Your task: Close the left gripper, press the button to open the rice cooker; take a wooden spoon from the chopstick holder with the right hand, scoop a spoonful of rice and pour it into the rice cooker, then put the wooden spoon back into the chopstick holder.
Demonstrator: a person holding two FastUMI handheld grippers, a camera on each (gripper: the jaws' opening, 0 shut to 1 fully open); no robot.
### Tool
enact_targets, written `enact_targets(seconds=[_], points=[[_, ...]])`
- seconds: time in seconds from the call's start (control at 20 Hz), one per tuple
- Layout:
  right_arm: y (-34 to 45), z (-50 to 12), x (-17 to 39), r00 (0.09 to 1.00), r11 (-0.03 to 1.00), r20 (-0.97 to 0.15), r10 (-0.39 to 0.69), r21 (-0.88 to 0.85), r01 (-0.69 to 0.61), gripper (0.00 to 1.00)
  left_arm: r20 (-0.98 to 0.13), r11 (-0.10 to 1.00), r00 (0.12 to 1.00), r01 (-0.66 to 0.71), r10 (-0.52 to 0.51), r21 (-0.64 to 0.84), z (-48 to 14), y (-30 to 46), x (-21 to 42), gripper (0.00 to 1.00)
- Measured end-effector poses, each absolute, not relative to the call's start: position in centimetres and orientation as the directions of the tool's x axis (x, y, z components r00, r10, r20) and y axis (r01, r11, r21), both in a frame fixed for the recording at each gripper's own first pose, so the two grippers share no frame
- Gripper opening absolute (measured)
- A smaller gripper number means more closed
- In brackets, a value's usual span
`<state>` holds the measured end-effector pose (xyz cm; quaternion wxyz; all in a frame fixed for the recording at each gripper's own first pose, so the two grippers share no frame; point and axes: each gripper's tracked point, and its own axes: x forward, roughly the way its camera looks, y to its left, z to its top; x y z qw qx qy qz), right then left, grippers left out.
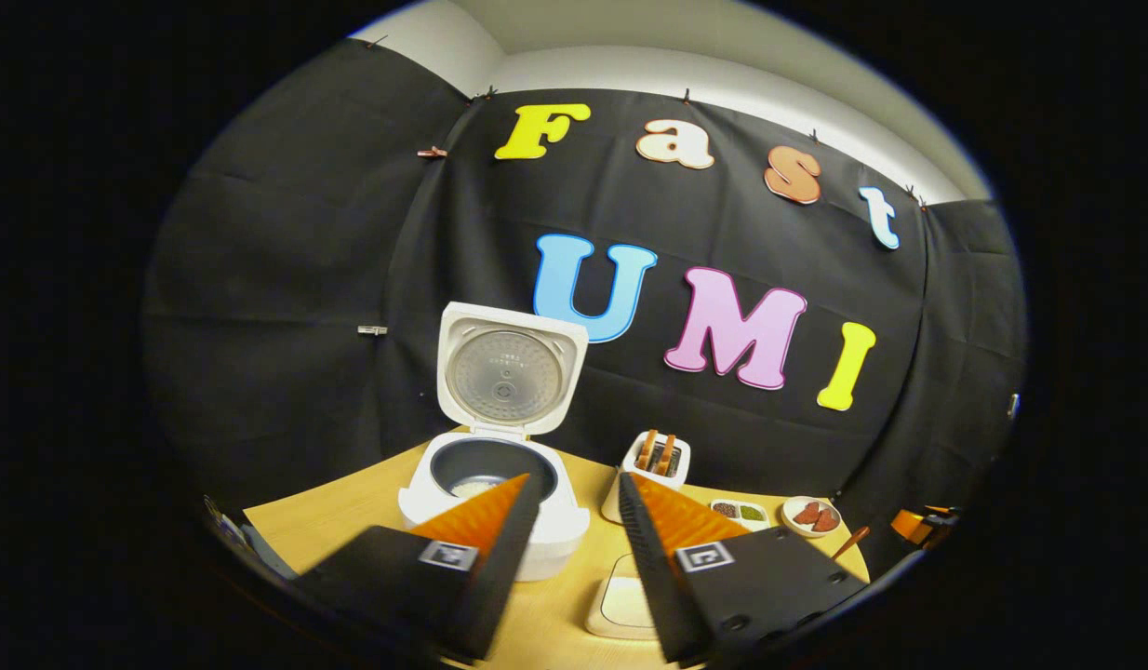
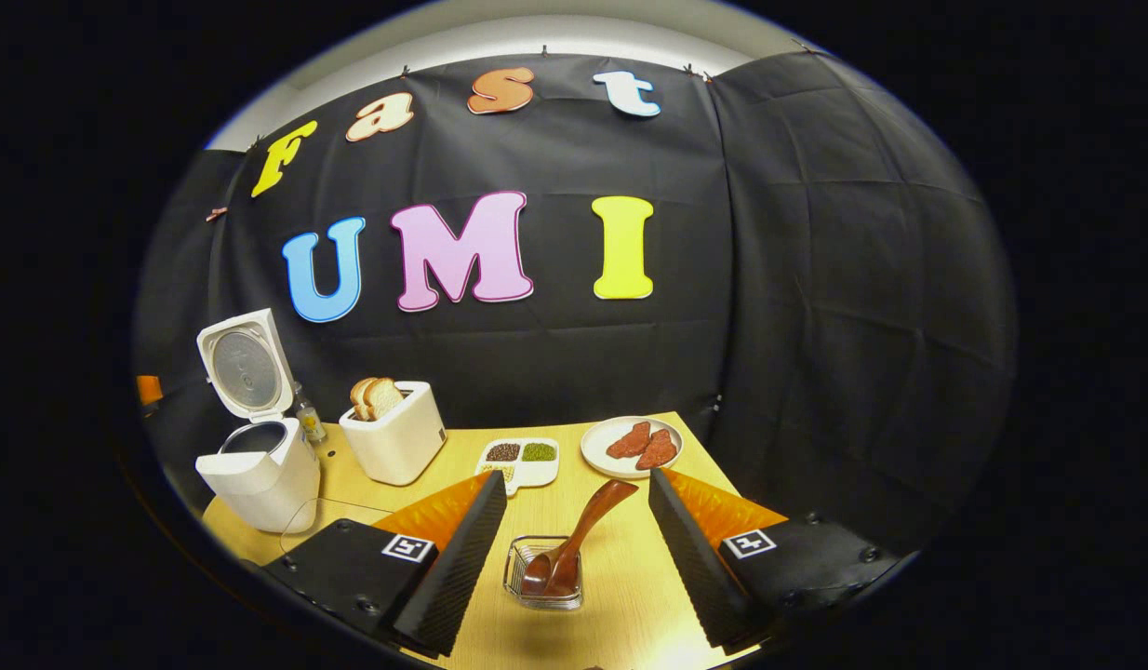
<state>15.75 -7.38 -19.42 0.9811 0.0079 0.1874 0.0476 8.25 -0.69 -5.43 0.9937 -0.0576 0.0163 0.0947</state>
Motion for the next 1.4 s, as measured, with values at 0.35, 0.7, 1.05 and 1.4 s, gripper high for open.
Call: enact_targets(seconds=[0.35, 0.7, 1.05, 1.4], points=[[-9.1, -24.6, 17.6, 0.867, 0.996, -0.493, 0.066, 0.086, -0.027, 0.96, -0.112, 0.981, 0.98, -0.175, 0.166, -0.077, -8.0, -3.0, 8.9, 0.96], [-8.4, -30.1, 19.2, 0.785, 0.991, -0.612, 0.096, 0.131, -0.019, 0.97, -0.188, 0.988, 0.973, -0.143, 0.131, -0.052, -10.6, -5.0, 10.2, 0.96], [-7.1, -35.1, 22.2, 0.722, 0.974, -0.677, 0.143, 0.226, 0.019, 0.99, -0.231, 0.993, 0.966, -0.119, 0.113, -0.013, -11.3, -6.3, 11.0, 0.96], [-5.0, -38.9, 23.8, 0.684, 0.962, -0.709, 0.172, 0.27, 0.037, 0.75, -0.295, 0.993, 0.948, -0.118, 0.116, 0.011, -13.0, -6.8, 10.1, 0.96]])
